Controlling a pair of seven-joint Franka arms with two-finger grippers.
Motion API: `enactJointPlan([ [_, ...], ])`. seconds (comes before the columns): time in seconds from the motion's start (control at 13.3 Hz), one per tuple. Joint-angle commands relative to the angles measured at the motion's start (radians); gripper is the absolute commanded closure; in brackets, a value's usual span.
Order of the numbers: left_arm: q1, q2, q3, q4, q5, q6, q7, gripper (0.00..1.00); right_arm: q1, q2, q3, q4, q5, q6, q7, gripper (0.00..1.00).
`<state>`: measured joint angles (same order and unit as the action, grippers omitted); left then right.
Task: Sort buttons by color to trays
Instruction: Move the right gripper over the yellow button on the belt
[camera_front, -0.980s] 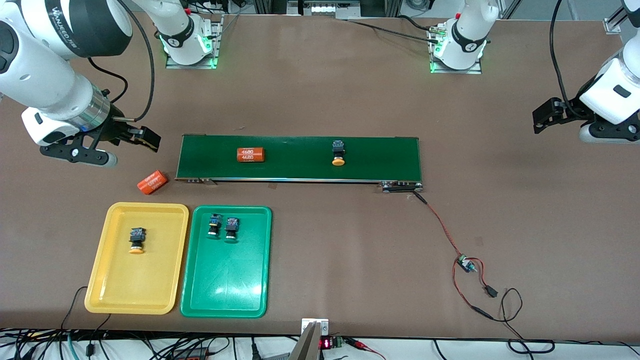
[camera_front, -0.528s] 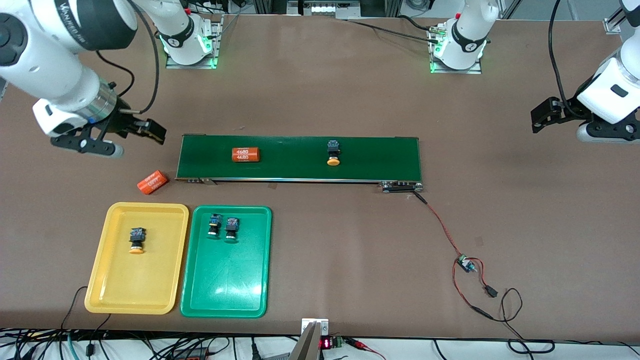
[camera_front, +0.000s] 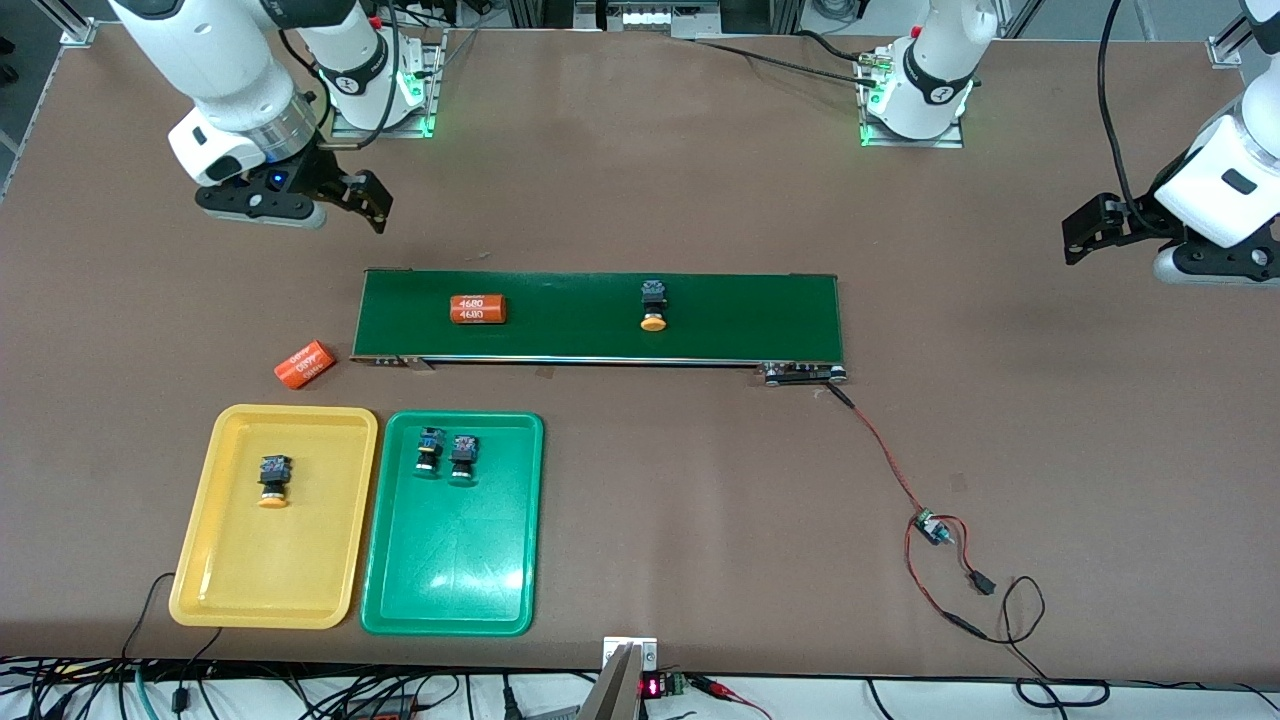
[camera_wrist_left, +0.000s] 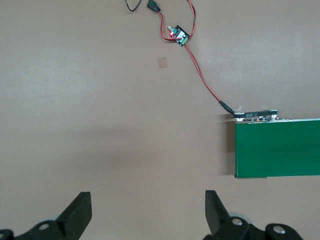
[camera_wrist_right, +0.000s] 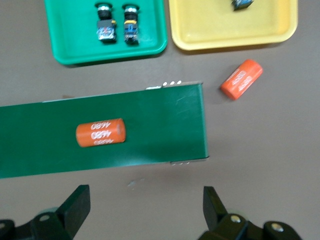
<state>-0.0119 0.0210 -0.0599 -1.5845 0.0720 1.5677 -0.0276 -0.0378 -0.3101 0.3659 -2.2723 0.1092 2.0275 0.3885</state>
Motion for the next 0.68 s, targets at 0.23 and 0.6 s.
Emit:
enactJointPlan([
  [0.23,0.009,-0.003,0.0,0.017,-0.015,-0.021,0.017,0.0,-0.083,-0.031,0.227,-0.042,0.041,0.059,0.096,0.0],
  [0.6,0.007,0.002,0.0,0.017,-0.015,-0.014,0.018,0.0,-0.086,0.014,0.31,-0.044,0.04,0.1,0.185,0.0],
])
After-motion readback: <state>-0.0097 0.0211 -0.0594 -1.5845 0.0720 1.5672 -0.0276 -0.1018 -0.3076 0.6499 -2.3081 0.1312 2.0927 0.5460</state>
